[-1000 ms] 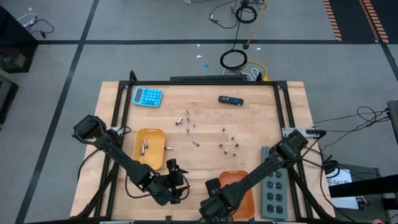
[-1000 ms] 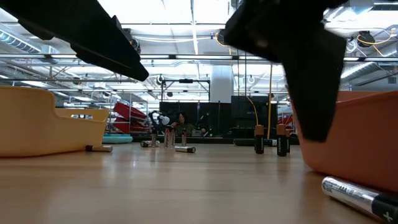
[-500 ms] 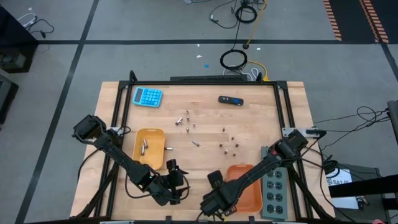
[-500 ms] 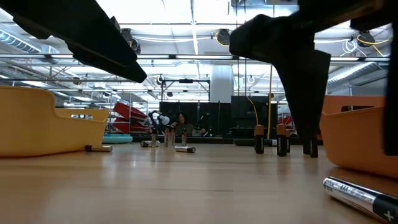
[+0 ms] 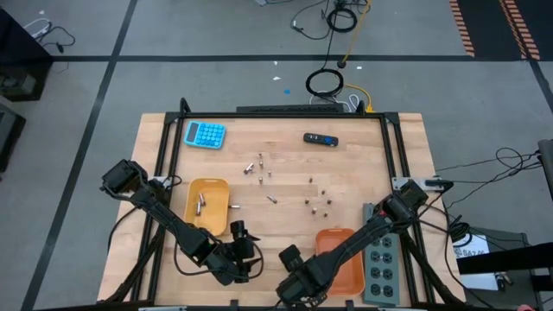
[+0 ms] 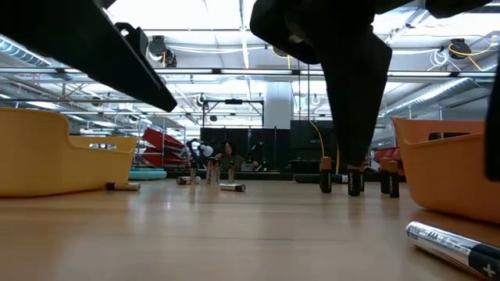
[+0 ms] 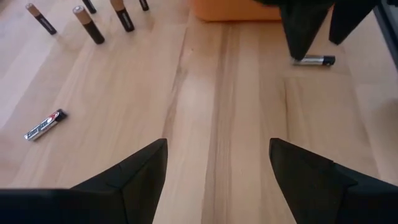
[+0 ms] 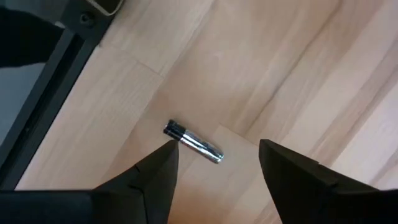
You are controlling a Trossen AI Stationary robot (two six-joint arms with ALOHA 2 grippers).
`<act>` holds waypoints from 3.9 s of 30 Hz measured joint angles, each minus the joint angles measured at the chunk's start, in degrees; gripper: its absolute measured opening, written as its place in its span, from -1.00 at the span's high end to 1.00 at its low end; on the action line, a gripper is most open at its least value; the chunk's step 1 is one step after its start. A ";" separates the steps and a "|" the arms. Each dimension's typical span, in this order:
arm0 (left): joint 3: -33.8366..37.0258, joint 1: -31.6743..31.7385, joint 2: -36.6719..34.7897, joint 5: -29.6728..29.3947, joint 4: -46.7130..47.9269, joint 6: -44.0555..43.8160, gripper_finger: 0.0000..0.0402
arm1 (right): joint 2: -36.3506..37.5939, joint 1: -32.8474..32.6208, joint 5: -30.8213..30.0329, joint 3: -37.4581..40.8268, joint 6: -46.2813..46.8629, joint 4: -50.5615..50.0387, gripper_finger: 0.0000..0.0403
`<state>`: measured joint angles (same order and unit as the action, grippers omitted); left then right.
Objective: Sort batteries
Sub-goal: Put the silver battery into the yellow bin
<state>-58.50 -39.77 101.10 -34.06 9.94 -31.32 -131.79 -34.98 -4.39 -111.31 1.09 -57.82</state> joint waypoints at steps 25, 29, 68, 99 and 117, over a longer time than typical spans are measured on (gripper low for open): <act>0.00 0.00 0.00 2.58 0.03 0.07 -0.43 | -3.15 -0.34 -1.37 0.17 -8.41 -0.70 -0.06; -0.02 0.00 0.00 2.61 0.03 0.09 -0.43 | -3.15 0.39 0.22 0.17 -9.54 -0.58 -0.01; -0.09 -1.07 0.00 16.63 -9.28 10.82 -0.43 | 4.03 4.94 2.78 0.22 3.81 -2.11 0.22; -10.12 16.64 13.07 49.60 -17.28 47.00 -0.24 | 44.08 3.74 -21.57 23.12 32.92 1.53 0.26; -15.03 17.88 22.43 53.37 -22.56 47.73 -0.24 | 49.01 7.41 -32.54 23.12 30.93 1.83 0.26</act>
<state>-73.53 -21.89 123.53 19.31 -12.62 16.42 -82.78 -27.57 -36.93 -88.18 32.02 -55.98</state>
